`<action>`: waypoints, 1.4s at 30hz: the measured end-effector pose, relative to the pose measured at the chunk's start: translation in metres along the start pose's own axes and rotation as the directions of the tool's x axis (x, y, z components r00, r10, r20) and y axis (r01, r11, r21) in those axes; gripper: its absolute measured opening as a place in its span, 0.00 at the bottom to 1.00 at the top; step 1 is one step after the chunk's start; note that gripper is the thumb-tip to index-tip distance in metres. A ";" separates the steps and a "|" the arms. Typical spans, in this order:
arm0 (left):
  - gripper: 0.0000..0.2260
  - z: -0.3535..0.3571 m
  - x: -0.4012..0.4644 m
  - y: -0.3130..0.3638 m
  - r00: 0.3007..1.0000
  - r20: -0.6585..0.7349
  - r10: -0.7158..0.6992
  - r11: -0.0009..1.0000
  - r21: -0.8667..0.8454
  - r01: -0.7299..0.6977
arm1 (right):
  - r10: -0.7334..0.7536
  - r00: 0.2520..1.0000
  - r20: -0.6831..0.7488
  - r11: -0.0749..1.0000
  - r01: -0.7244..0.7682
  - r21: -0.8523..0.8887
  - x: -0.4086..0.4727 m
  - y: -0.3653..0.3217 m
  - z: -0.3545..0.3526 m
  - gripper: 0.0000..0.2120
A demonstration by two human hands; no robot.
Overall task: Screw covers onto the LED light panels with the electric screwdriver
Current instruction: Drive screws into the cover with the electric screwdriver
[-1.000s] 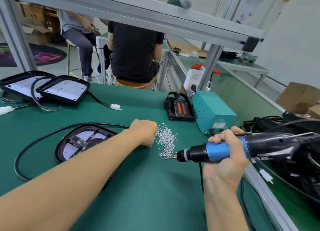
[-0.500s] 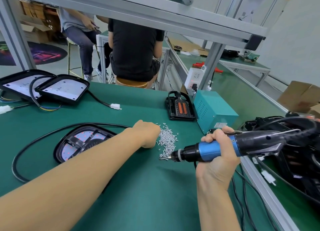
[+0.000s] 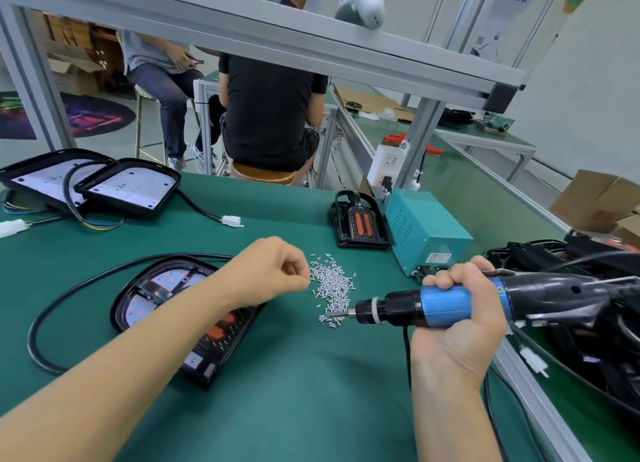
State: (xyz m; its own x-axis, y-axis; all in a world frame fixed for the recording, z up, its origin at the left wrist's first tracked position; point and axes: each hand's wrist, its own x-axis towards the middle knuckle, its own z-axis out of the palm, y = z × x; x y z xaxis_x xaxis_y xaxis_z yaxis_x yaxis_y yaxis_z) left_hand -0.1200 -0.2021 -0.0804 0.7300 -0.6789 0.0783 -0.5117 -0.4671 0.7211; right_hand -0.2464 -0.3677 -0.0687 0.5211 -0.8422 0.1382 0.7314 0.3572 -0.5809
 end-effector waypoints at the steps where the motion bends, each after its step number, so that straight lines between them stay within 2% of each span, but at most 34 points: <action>1: 0.09 -0.002 -0.010 -0.001 0.999 -0.034 0.003 0.997 -0.071 -0.005 | 0.012 1.000 0.009 1.000 -0.013 0.019 -0.001 -0.003 0.003 0.10; 6: 0.05 -0.007 -0.051 -0.009 0.988 -0.126 -0.086 0.914 -0.405 0.028 | 0.058 0.996 0.062 0.992 -0.064 0.112 -0.010 -0.011 0.019 0.07; 9: 0.06 -0.008 -0.068 -0.013 0.978 -0.171 -0.116 0.862 -0.507 0.014 | 0.065 0.990 0.125 0.989 -0.081 0.121 -0.019 -0.010 0.032 0.06; 16: 0.05 -0.013 -0.094 -0.018 0.972 -0.185 -0.143 0.815 -0.579 0.010 | 0.120 0.974 0.194 0.984 -0.143 0.108 -0.040 0.000 0.050 0.06; 29: 0.07 -0.026 -0.115 -0.019 0.971 -0.215 -0.107 0.815 -0.578 -0.037 | 0.132 0.951 0.280 0.983 -0.162 0.087 -0.056 0.009 0.069 0.05; 42: 0.06 -0.027 -0.119 -0.023 0.963 -0.239 -0.124 0.809 -0.586 -0.042 | 0.151 0.945 0.290 0.979 -0.182 0.086 -0.062 0.012 0.073 0.06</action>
State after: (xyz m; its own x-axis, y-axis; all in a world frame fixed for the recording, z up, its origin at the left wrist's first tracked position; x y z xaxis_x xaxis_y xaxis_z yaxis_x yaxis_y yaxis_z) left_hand -0.1831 -0.0952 -0.0880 0.8747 -0.4606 0.1511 -0.1790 -0.0174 0.9837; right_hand -0.2380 -0.2815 -0.0257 0.7302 -0.6251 0.2757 0.6590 0.5381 -0.5255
